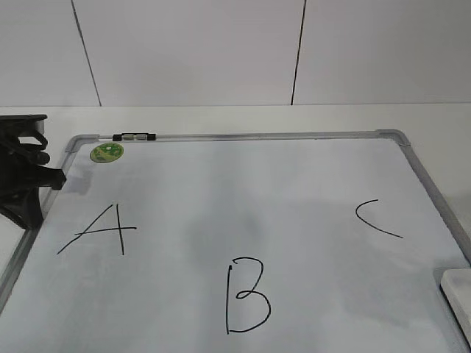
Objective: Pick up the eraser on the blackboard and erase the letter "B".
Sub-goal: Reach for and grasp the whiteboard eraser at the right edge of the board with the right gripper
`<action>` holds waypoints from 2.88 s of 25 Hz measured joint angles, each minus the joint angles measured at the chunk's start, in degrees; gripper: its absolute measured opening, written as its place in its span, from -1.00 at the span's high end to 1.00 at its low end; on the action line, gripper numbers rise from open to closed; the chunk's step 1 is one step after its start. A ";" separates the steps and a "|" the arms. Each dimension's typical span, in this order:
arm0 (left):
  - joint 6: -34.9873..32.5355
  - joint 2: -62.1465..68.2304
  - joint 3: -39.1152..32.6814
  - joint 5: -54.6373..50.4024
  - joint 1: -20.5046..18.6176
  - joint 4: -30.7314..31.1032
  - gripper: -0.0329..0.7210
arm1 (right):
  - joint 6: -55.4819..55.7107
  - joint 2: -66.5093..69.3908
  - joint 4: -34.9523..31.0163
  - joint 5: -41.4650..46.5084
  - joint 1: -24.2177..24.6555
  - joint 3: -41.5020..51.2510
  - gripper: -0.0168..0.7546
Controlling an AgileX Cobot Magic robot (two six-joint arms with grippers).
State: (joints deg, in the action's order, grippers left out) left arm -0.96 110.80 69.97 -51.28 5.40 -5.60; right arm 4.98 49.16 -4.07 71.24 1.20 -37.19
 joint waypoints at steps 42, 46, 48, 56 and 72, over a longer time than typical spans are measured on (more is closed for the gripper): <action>0.00 0.00 0.00 -0.13 0.00 -0.30 0.85 | -5.67 29.12 -1.56 -17.31 0.00 -4.08 -0.44; 0.00 0.00 0.00 -0.13 0.00 -0.30 0.85 | -5.67 29.12 -1.56 -15.97 0.00 -4.08 -0.44; 0.00 0.00 0.00 -0.13 0.00 -0.30 0.85 | -5.67 29.12 -1.56 -15.69 0.00 -4.08 -0.44; 0.00 0.00 0.00 -0.15 0.00 -0.30 0.85 | -5.77 22.32 -1.56 -17.71 0.00 -2.82 -0.44; 0.00 0.00 0.00 -0.15 0.00 -0.30 0.85 | -5.77 15.21 -1.56 -18.87 0.00 -0.23 -0.44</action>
State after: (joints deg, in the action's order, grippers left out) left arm -0.96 110.80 69.97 -51.43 5.40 -5.91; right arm -0.79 64.37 -5.63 52.37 1.20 -37.42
